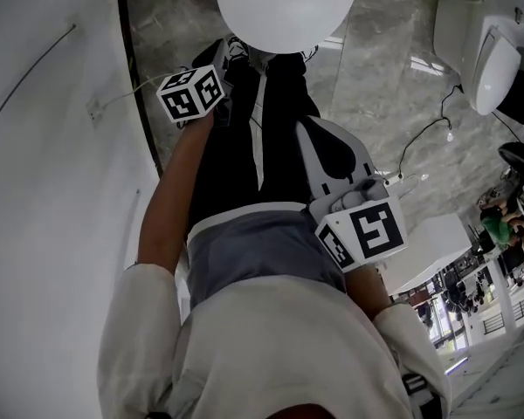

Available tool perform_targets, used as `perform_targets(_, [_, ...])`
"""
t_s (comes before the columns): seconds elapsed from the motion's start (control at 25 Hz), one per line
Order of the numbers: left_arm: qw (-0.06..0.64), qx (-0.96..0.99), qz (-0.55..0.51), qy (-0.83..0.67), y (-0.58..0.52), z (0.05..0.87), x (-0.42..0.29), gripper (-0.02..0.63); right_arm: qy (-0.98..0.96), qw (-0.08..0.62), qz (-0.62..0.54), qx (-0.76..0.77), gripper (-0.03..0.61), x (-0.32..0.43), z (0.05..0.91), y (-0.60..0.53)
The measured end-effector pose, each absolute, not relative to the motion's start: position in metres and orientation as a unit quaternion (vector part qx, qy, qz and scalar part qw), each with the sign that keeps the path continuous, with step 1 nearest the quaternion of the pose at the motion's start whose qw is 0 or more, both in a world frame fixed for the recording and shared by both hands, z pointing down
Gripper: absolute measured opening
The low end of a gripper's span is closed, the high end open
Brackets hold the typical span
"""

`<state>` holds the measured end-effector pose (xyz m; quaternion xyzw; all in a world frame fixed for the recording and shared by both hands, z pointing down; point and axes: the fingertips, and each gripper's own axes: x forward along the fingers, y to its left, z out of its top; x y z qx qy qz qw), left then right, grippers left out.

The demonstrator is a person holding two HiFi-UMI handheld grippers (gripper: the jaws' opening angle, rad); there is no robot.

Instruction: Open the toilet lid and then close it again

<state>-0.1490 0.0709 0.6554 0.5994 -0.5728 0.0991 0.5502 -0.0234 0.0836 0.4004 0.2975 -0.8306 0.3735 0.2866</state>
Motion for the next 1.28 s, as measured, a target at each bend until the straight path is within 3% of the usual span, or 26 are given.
perform_targets(0.56, [0.609, 0.559, 0.097, -0.553, 0.083, 0.750, -0.140, 0.006, -0.812, 0.286, 0.402, 0.312, 0.011, -0.027, 0.449, 0.102])
perform_targets(0.68, [0.620, 0.560, 0.097, -0.541, 0.079, 0.767, -0.133, 0.114, -0.810, 0.294, 0.405, 0.306, 0.011, -0.026, 0.461, 0.106])
perform_targets(0.96, [0.649, 0.539, 0.081, -0.530, 0.084, 0.797, -0.129, 0.169, -0.803, 0.301, 0.411, 0.310, 0.011, -0.018, 0.473, 0.123])
perform_targets(1.28, [0.676, 0.514, 0.066, -0.525, 0.080, 0.814, -0.115, 0.175, -0.797, 0.304, 0.415, 0.317, 0.011, -0.004, 0.476, 0.120])
